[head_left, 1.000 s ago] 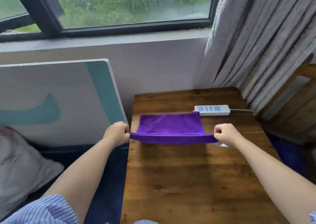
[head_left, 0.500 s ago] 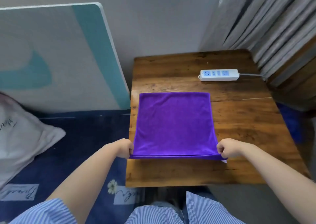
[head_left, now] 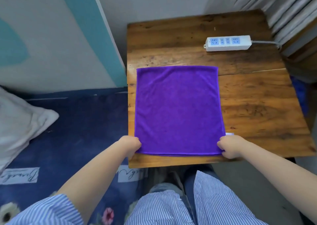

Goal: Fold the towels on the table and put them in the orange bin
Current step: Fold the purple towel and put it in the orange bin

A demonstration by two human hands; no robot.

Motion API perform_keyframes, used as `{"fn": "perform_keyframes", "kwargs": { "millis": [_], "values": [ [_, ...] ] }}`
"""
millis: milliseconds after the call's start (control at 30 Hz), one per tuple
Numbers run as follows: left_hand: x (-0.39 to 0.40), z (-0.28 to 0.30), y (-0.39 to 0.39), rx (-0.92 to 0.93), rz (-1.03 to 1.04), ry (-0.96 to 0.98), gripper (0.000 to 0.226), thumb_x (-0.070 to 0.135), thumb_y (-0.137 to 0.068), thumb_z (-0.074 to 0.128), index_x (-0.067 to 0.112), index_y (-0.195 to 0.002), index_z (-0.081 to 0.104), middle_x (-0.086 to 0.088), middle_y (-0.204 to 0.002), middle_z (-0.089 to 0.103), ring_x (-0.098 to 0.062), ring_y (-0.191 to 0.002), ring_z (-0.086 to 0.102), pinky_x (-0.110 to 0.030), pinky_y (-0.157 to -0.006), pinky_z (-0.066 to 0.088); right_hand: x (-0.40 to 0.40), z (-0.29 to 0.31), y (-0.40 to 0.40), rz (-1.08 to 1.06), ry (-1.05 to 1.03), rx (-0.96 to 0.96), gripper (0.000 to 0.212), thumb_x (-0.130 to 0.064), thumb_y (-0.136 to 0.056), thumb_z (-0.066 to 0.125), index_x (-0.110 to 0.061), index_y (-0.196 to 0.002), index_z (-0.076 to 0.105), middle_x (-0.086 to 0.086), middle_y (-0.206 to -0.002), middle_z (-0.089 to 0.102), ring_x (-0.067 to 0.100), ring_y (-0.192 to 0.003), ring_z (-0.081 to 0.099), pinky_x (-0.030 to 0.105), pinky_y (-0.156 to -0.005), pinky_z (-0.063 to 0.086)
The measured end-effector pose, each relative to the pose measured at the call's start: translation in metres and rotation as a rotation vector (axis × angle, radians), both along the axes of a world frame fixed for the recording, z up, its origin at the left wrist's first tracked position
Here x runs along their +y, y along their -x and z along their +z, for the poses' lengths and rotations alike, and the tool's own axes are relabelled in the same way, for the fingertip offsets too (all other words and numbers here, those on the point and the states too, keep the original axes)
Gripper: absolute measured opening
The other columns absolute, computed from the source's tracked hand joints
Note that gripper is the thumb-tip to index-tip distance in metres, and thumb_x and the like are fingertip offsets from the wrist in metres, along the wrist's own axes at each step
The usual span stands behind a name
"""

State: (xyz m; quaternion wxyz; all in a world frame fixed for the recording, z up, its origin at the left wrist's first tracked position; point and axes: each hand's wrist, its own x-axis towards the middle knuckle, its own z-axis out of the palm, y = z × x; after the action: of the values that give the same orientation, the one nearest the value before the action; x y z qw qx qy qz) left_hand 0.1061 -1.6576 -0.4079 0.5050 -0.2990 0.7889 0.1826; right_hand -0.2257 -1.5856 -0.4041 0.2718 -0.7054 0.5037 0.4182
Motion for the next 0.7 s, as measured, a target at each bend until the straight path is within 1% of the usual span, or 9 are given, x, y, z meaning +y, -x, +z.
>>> {"fn": "perform_keyframes", "kwargs": {
  "millis": [67,100,267,333,433,500,567,633,700],
  "values": [
    [-0.018,0.006,0.007,0.004,0.02,0.023,0.03,0.007,-0.089,0.045,0.004,-0.116,0.056,-0.009,-0.109,0.057,-0.025,-0.093,0.053,-0.035,-0.079,0.047,-0.021,0.007,-0.002,-0.07,0.034,-0.029,0.026,-0.017,-0.085,0.042,-0.008,-0.103,0.06,0.011,-0.114,0.062,0.028,-0.106,0.057,0.03,-0.081,0.046],
    [-0.03,0.009,0.012,0.033,0.065,0.06,0.028,0.006,-0.089,0.042,0.004,-0.113,0.056,-0.01,-0.109,0.059,-0.028,-0.096,0.056,-0.036,-0.08,0.048,-0.033,0.01,-0.002,-0.1,0.083,-0.049,0.026,-0.016,-0.086,0.042,-0.007,-0.101,0.06,0.012,-0.113,0.062,0.028,-0.105,0.057,0.03,-0.08,0.046],
    [-0.106,0.016,0.044,0.328,0.421,0.382,0.026,0.008,-0.091,0.036,0.003,-0.111,0.053,-0.014,-0.116,0.055,-0.032,-0.107,0.053,-0.039,-0.081,0.046,-0.109,0.016,0.001,-0.34,0.498,-0.198,0.025,-0.015,-0.09,0.041,-0.002,-0.099,0.061,0.018,-0.107,0.061,0.032,-0.104,0.055,0.037,-0.084,0.045],
    [-0.136,0.013,0.055,0.447,0.535,0.544,0.024,0.007,-0.092,0.035,0.001,-0.107,0.053,-0.017,-0.113,0.054,-0.034,-0.106,0.052,-0.041,-0.078,0.044,-0.141,0.013,0.005,-0.454,0.662,-0.239,0.025,-0.012,-0.091,0.041,-0.001,-0.103,0.06,0.019,-0.108,0.06,0.034,-0.106,0.052,0.039,-0.087,0.044],
    [-0.185,-0.004,0.071,0.494,0.678,0.698,0.026,0.007,-0.092,0.034,0.002,-0.111,0.052,-0.017,-0.116,0.051,-0.035,-0.108,0.048,-0.042,-0.08,0.043,-0.19,-0.004,0.016,-0.615,0.822,-0.246,0.03,-0.007,-0.09,0.042,-0.001,-0.116,0.056,0.021,-0.118,0.055,0.039,-0.111,0.047,0.044,-0.092,0.041],
    [-0.21,-0.015,0.076,0.456,0.706,0.725,0.031,0.007,-0.093,0.035,0.004,-0.119,0.049,-0.017,-0.122,0.048,-0.035,-0.115,0.043,-0.043,-0.087,0.041,-0.214,-0.014,0.02,-0.684,0.844,-0.238,0.036,-0.005,-0.089,0.044,-0.001,-0.124,0.051,0.021,-0.126,0.05,0.039,-0.117,0.042,0.045,-0.096,0.038],
    [-0.231,-0.027,0.077,0.416,0.679,0.698,0.032,0.009,-0.092,0.037,0.005,-0.122,0.048,-0.016,-0.124,0.048,-0.034,-0.117,0.041,-0.042,-0.09,0.04,-0.233,-0.024,0.027,-0.721,0.785,-0.204,0.041,-0.005,-0.087,0.045,-0.004,-0.128,0.047,0.019,-0.131,0.046,0.037,-0.121,0.038,0.044,-0.098,0.037],
    [-0.245,-0.039,0.072,0.428,0.638,0.651,0.03,0.009,-0.09,0.041,0.006,-0.118,0.051,-0.016,-0.12,0.05,-0.033,-0.114,0.044,-0.042,-0.09,0.041,-0.246,-0.035,0.037,-0.669,0.712,-0.182,0.039,-0.008,-0.086,0.048,-0.006,-0.125,0.05,0.017,-0.127,0.048,0.035,-0.119,0.041,0.043,-0.097,0.038],
    [-0.258,-0.046,0.067,0.503,0.643,0.601,0.027,0.007,-0.088,0.045,0.005,-0.113,0.055,-0.017,-0.116,0.055,-0.034,-0.111,0.047,-0.039,-0.089,0.04,-0.258,-0.039,0.051,-0.67,0.654,-0.25,0.035,-0.007,-0.084,0.053,-0.008,-0.118,0.056,0.015,-0.12,0.055,0.032,-0.115,0.047,0.039,-0.095,0.039]
  ]
}}
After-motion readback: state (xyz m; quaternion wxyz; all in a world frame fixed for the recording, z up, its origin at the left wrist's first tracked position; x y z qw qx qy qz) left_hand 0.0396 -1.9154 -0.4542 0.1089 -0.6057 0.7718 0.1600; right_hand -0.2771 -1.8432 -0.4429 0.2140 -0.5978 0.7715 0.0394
